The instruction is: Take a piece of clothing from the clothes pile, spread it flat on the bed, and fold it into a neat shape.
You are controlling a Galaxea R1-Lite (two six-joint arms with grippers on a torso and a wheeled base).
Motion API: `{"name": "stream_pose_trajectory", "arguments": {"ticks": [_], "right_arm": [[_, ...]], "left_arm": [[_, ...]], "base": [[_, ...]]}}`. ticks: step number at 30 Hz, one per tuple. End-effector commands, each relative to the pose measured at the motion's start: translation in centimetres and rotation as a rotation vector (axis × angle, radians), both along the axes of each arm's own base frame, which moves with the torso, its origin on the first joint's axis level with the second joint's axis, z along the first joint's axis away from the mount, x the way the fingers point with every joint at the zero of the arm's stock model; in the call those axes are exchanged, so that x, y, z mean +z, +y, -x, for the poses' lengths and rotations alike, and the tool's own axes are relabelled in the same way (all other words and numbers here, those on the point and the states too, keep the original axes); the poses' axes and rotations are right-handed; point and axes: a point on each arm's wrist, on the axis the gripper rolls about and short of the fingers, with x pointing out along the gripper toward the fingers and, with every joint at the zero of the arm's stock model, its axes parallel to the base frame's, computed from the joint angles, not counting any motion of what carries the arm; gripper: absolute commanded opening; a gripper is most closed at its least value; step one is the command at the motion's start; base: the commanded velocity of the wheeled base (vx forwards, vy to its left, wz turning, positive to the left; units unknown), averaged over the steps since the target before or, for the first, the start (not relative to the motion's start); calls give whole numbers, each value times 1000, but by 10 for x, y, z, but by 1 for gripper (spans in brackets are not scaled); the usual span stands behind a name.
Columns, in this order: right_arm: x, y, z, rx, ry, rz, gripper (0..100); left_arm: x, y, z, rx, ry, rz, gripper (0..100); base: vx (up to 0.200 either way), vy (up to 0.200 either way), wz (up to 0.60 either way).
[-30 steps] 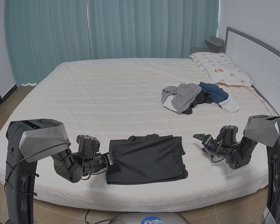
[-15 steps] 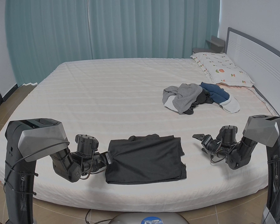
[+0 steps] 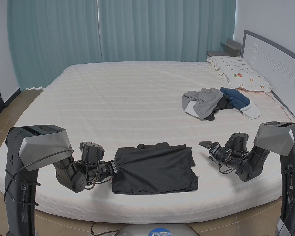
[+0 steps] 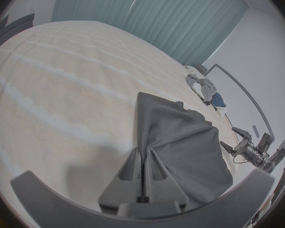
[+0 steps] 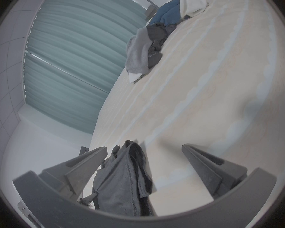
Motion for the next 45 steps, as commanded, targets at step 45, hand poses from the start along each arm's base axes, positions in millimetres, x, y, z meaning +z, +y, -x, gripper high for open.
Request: {"name": "stream_pose_trajectory", "arguments": {"ticks": [45], "right_arm": [[-9,19,12,52,30,11,100]], "left_arm": [[6,-3,19,26,42,-31,0]], "base": [[0,164,0]]}}
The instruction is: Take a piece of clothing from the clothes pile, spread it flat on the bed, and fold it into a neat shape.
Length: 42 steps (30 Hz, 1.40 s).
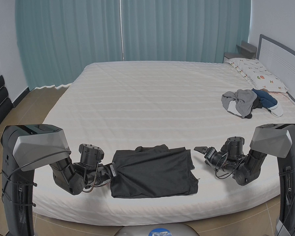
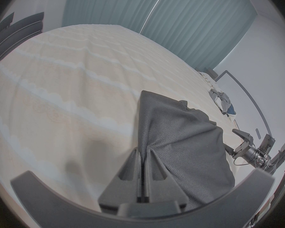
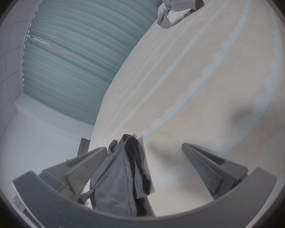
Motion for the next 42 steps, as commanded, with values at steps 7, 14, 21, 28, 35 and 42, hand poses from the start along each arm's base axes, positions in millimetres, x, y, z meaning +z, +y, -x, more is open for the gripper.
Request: {"name": "stream_pose_trajectory", "arguments": {"ticks": [7,14,21,28,35,42], "right_arm": [[-1,0,0,1,3,2,100],[-3,0,0,1,6,5,100],[-3,1,0,1,4,5,100],[-3,1,0,1,4,5,100],[-2,1,0,3,3,4,100],[-2,1,0,3,4,4,100]], "left_arm": [[-1,-6,7,-22,15,-4,100],[1,-9,0,-21,-12,13,100],[11,-22,-37,70,-83,171,100],[1,-26,-54,80,-106,192,100],[-5,-27,-58,84,-106,181,0],[-7,-24,-59,184,-134,124,0]], "base": [[0,0,0],[0,0,0],[0,0,0],[0,0,0],[0,0,0],[0,0,0]]}}
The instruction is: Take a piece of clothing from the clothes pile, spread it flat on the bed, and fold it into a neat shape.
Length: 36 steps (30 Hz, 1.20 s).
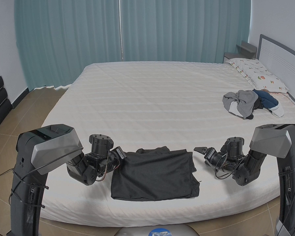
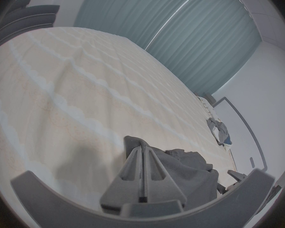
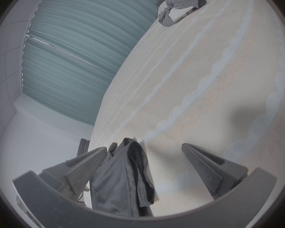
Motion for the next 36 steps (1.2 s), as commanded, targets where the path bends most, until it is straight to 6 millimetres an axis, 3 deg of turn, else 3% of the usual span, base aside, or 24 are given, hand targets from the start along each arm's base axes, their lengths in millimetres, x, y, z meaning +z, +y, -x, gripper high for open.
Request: {"name": "stream_pose_trajectory", "arguments": {"ticks": [1,9,19,20,28,31,32,33,34,36], "right_arm": [[-1,0,0,1,2,0,100],[0,0,0,1,0,-1,100],[0,0,0,0,-2,-1,100],[0,0,0,0,-2,-1,100],[25,-6,-5,-13,-71,14,100],[46,-8,-5,-5,-108,39,100],[47,-8,-4,-4,-111,42,100],[64,-11,0,3,-153,89,100],[68,-11,2,1,-161,100,100],[87,-18,18,-59,-198,173,100]], "left_arm": [[-4,2,1,52,-1,-29,0],[-2,4,1,158,-10,-39,0],[-4,4,2,151,-6,-39,0],[-2,4,2,152,-8,-33,100],[7,5,3,140,-21,16,100],[39,15,1,168,-95,64,100],[40,15,1,168,-98,65,100],[60,18,8,172,-126,76,100],[63,19,9,172,-131,77,100],[84,26,32,167,-156,77,100]], "base": [[0,0,0],[0,0,0],[0,0,0],[0,0,0],[0,0,0],[0,0,0],[0,0,0],[0,0,0],[0,0,0],[0,0,0]]}}
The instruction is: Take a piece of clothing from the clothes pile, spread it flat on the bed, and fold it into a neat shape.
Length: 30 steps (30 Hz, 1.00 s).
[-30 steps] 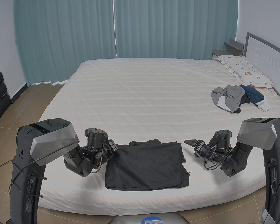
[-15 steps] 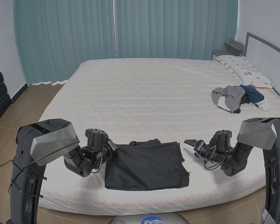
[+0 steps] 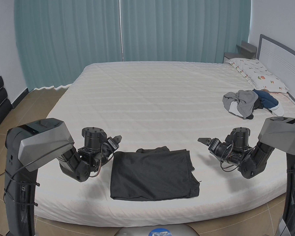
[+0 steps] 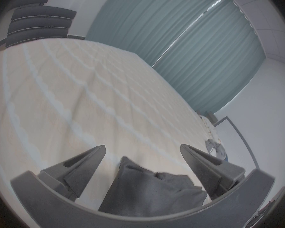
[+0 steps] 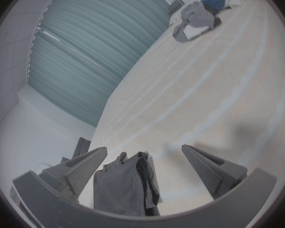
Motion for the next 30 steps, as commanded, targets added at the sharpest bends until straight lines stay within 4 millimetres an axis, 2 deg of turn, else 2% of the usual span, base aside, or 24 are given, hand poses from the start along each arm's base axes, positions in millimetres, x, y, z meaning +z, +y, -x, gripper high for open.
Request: {"name": "stream_pose_trajectory", "arguments": {"ticks": [1,4,8,9,11,15,23,25,26,30], "right_arm": [[54,-12,28,-72,-114,110,100],[81,-19,55,-96,-166,169,100],[122,-28,105,-90,-261,212,100],[125,-30,111,-89,-270,216,100],[142,-36,143,-83,-336,254,100],[162,-45,188,-79,-440,307,100],[172,-61,270,-69,-611,486,100],[173,-63,276,-71,-615,495,100],[173,-67,290,-83,-612,525,100],[166,-76,328,-107,-605,643,100]], "left_arm": [[64,18,40,3,-111,28,100],[94,30,69,-22,-212,14,100],[124,48,112,-56,-315,-127,100],[127,50,117,-57,-321,-140,100],[140,61,144,-48,-357,-187,100],[161,75,187,-18,-428,-195,100],[184,97,257,57,-479,-357,100],[186,99,264,65,-481,-371,100],[190,105,281,70,-486,-409,100],[191,116,317,67,-480,-462,100]], "base": [[0,0,0],[0,0,0],[0,0,0],[0,0,0],[0,0,0],[0,0,0],[0,0,0],[0,0,0],[0,0,0],[0,0,0]]}}
